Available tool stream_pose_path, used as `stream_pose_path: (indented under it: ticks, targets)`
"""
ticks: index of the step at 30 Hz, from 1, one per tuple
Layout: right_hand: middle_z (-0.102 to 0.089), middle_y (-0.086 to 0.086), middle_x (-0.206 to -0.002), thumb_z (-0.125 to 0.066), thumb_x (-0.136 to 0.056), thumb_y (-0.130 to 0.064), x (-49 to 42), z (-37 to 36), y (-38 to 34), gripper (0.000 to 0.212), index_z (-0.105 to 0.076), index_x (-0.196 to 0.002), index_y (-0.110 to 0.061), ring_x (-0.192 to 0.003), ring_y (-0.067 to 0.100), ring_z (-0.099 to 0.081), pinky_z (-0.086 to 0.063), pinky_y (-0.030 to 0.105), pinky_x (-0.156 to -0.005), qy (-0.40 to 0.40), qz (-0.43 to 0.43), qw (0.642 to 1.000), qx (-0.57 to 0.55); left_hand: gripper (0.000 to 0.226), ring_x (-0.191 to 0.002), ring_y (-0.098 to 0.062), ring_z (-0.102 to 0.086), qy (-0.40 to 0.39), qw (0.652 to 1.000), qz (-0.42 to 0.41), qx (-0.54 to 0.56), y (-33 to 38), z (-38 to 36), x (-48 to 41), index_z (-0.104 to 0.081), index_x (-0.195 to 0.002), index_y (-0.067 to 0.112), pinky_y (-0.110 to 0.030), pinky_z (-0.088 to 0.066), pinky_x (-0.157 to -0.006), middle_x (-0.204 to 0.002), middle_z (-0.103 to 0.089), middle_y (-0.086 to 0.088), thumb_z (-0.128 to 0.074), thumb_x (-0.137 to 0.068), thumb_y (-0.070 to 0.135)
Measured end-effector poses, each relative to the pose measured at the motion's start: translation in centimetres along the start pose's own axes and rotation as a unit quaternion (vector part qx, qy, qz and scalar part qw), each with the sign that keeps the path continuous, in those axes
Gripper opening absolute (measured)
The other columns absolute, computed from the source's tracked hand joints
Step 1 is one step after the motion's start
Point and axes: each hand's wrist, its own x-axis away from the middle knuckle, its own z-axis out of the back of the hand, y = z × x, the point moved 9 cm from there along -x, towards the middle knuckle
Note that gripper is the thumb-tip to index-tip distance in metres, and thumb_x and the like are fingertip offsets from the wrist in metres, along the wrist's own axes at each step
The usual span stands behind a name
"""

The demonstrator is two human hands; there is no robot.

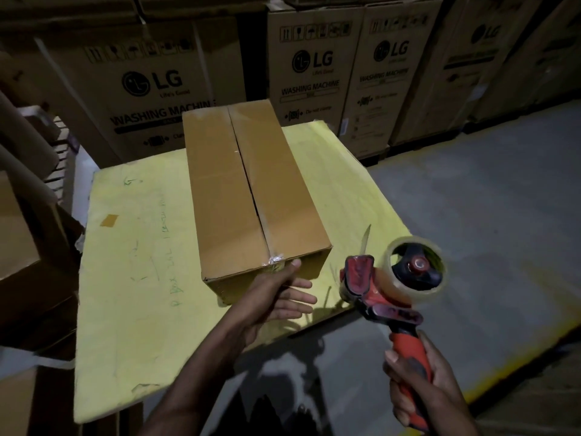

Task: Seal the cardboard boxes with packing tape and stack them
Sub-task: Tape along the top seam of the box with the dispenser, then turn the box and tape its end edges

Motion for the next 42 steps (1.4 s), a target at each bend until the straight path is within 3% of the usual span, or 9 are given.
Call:
stream_pose_path:
  ticks: [2,6,12,17,25,31,35,38,42]
  targets:
    - [-0.036,0.018,-0.061,-0.101,-0.048,-0.054,-0.5,-1.0,-1.3,0.077,-0.063,-0.109,-0.024,-0.038,0.018,-0.036,-0.039,0.027,-0.041,-0.038,0.027,0.998,0.035,0.074,-0.097,-0.034,-0.076,-0.008,1.0,0.0,0.003,1.7,-0.2,0.9,-0.067,-0.123,0.006,-0.038,-0.061,-0.085,-0.106,-0.077,-0.02,-0.051,-0.091,0.072]
    - [-0.032,0.015,-0.057,-0.08,-0.079,-0.025,-2.6,-2.7,-3.3,0.047,-0.06,-0.12,-0.032,-0.041,0.02,-0.034,-0.038,0.029,-0.044,-0.094,0.048,0.991,0.077,0.085,-0.089,-0.033,-0.077,-0.013,0.998,0.004,0.057,4.5,0.0,2.4,-0.065,-0.126,0.001,-0.034,-0.065,-0.074,-0.106,-0.075,-0.027,-0.058,-0.083,0.074]
    - [-0.039,0.013,-0.06,-0.073,-0.089,-0.017,-5.4,-5.1,-5.7,0.045,-0.053,-0.126,-0.033,-0.042,0.024,-0.037,-0.042,0.033,-0.045,-0.171,0.103,0.963,0.183,0.062,-0.068,-0.02,-0.075,0.037,0.994,-0.046,0.094,7.1,3.0,4.3,-0.068,-0.124,-0.003,-0.024,-0.063,-0.067,-0.097,-0.076,-0.026,-0.079,-0.071,0.028]
    - [-0.044,0.01,-0.062,-0.072,-0.089,-0.014,-6.9,-6.7,-6.6,0.043,-0.052,-0.124,-0.028,-0.043,0.025,-0.04,-0.046,0.035,-0.045,-0.209,0.129,0.943,0.226,0.042,-0.076,-0.02,-0.078,0.027,0.991,-0.056,0.116,6.2,5.5,5.3,-0.068,-0.126,-0.007,-0.022,-0.063,-0.069,-0.099,-0.076,-0.026,-0.071,-0.084,-0.004]
    - [-0.046,0.023,-0.07,-0.076,-0.087,-0.016,-9.9,-9.3,-6.7,0.044,-0.05,-0.121,-0.024,-0.044,0.029,-0.047,-0.049,0.038,-0.045,-0.242,0.154,0.912,0.294,0.029,-0.073,-0.018,-0.077,0.087,0.991,-0.066,0.073,5.4,9.4,4.6,-0.072,-0.115,0.0,-0.021,-0.062,-0.068,-0.095,-0.077,-0.021,-0.062,-0.091,-0.014]
    - [-0.06,0.001,-0.067,-0.077,-0.087,-0.027,-13.4,-12.5,-6.9,0.046,-0.049,-0.123,-0.019,-0.048,0.021,-0.054,-0.048,0.033,-0.045,-0.277,0.184,0.861,0.385,0.029,-0.064,-0.02,-0.074,0.157,0.984,-0.063,0.048,5.6,13.2,2.8,-0.071,-0.098,0.004,-0.024,-0.061,-0.056,-0.085,-0.075,-0.022,-0.056,-0.092,-0.02]
    - [-0.07,0.005,-0.086,-0.078,-0.088,-0.034,-16.0,-14.8,-6.5,0.046,-0.049,-0.122,-0.023,-0.051,0.025,-0.06,-0.054,0.042,-0.046,-0.313,0.204,0.815,0.444,0.028,-0.05,-0.018,-0.067,0.195,0.978,-0.067,-0.015,5.9,15.5,2.0,-0.068,-0.098,-0.003,-0.023,-0.053,-0.047,-0.074,-0.07,-0.018,-0.051,-0.09,-0.024]
    - [-0.071,0.001,-0.096,-0.078,-0.087,-0.045,-17.7,-16.4,-6.5,0.047,-0.051,-0.123,-0.03,-0.058,0.022,-0.063,-0.056,0.041,-0.05,-0.338,0.223,0.789,0.462,0.023,-0.053,-0.021,-0.061,0.216,0.971,-0.085,-0.057,6.4,17.3,1.4,-0.066,-0.087,-0.003,-0.031,-0.05,-0.053,-0.065,-0.069,-0.011,-0.054,-0.089,-0.022]
    - [-0.07,-0.008,-0.107,-0.078,-0.086,-0.048,-19.3,-18.0,-6.7,0.042,-0.055,-0.121,-0.044,-0.079,0.024,-0.069,-0.059,0.049,-0.066,-0.356,0.234,0.773,0.47,0.027,-0.047,-0.012,-0.063,0.24,0.962,-0.1,-0.082,7.0,19.0,0.8,-0.06,-0.08,0.002,-0.027,-0.049,-0.051,-0.053,-0.067,0.0,-0.056,-0.087,-0.024]
